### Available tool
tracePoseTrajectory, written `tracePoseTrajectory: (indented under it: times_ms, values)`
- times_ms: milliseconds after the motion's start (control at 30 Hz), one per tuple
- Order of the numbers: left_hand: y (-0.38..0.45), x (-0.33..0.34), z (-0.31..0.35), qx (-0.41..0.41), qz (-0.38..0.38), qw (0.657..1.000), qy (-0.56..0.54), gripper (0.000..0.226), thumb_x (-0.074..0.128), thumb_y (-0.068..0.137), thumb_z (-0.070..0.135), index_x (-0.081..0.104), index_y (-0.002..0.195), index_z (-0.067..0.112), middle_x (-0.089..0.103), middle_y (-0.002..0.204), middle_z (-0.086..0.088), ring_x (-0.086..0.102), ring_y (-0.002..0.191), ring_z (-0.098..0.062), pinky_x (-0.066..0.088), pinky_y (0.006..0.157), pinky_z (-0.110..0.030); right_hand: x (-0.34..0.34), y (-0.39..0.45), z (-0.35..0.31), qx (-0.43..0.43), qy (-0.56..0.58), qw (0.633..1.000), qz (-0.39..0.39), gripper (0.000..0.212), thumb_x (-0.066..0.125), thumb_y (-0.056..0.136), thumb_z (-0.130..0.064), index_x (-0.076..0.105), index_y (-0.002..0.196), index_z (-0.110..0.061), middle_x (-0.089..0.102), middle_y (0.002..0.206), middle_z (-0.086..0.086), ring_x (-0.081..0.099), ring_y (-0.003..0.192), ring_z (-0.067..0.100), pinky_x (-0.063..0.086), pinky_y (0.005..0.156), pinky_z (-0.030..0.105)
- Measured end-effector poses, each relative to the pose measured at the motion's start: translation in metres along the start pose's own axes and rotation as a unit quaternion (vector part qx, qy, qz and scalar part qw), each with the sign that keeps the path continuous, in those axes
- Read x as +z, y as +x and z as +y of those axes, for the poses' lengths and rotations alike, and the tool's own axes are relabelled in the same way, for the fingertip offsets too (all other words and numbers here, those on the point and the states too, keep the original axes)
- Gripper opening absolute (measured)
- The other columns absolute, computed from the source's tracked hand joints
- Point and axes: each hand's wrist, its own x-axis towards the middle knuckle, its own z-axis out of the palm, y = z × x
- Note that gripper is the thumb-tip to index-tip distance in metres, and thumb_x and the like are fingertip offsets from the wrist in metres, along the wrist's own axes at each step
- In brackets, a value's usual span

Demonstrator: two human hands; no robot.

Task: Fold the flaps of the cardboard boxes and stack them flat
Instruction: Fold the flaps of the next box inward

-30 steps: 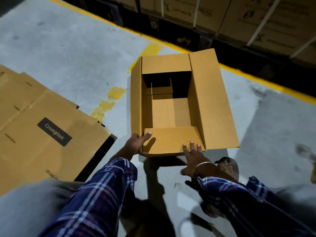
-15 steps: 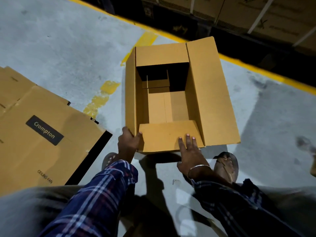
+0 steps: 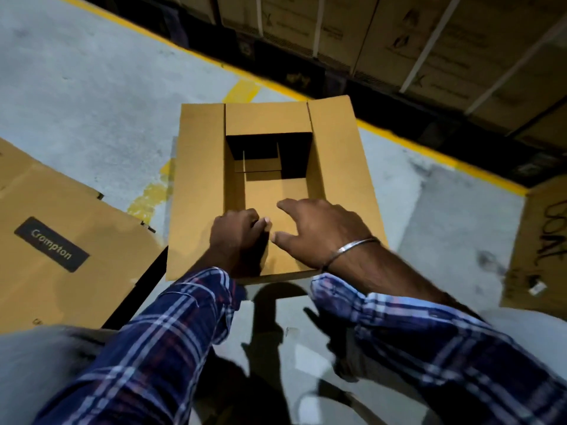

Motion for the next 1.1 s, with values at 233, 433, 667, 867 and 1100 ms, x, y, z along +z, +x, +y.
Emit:
tracePoseTrajectory:
  times_ms: [233, 433, 667, 867, 1100]
  values:
    - [-0.035, -0.032, 0.015, -0.001, -0.098, 0.988, -0.122, 0.028, 0.049, 0.106, 0.036, 0.072, 0.104, 0.019, 0.072, 0.100, -0.002, 0.066, 0.090, -0.018, 0.057, 0.087, -0.046, -0.012, -0.073, 0.024, 0.034, 0.014, 0.998, -0.047, 0.072, 0.056, 0.091, -0.067, 0.034, 0.153, -0.038, 0.051, 0.151, 0.003, 0.051, 0.133, 0.032, 0.047, 0.103, 0.046]
    - [-0.074, 0.012, 0.015, -0.004, -0.238, 0.971, -0.028, 0.055, 0.074, 0.087, 0.053, 0.058, 0.132, 0.027, 0.067, 0.124, -0.002, 0.064, 0.107, -0.020, 0.055, 0.095, -0.043, -0.013, -0.088, 0.020, -0.005, 0.009, 0.998, -0.068, 0.072, 0.057, 0.092, -0.066, 0.032, 0.154, -0.040, 0.051, 0.148, 0.003, 0.050, 0.133, 0.029, 0.046, 0.103, 0.043]
    - [-0.100, 0.049, 0.039, 0.017, -0.251, 0.942, 0.221, 0.086, 0.073, 0.089, 0.027, 0.022, 0.158, 0.020, 0.024, 0.163, -0.016, 0.021, 0.150, -0.038, 0.026, 0.118, -0.058, -0.032, -0.066, 0.031, -0.010, 0.017, 0.998, -0.059, 0.077, 0.057, 0.092, -0.067, 0.027, 0.157, -0.040, 0.043, 0.156, 0.004, 0.046, 0.138, 0.030, 0.042, 0.106, 0.042]
    - [-0.081, 0.068, 0.042, 0.050, -0.188, 0.928, 0.319, 0.056, 0.065, 0.095, 0.035, 0.038, 0.141, 0.021, 0.059, 0.136, -0.005, 0.055, 0.127, -0.028, 0.035, 0.102, -0.046, -0.041, -0.048, 0.046, -0.005, 0.040, 0.998, -0.051, 0.075, 0.056, 0.091, -0.069, 0.029, 0.155, -0.041, 0.046, 0.154, 0.000, 0.048, 0.135, 0.028, 0.045, 0.104, 0.044]
    - [-0.059, 0.082, 0.031, 0.091, -0.160, 0.941, 0.283, 0.032, 0.057, 0.100, 0.042, 0.059, 0.127, 0.026, 0.069, 0.121, -0.002, 0.064, 0.113, -0.023, 0.049, 0.097, -0.038, -0.037, -0.035, 0.039, -0.032, 0.036, 0.995, -0.092, 0.068, 0.056, 0.095, -0.062, 0.035, 0.153, -0.034, 0.049, 0.147, 0.002, 0.050, 0.128, 0.025, 0.039, 0.086, 0.037]
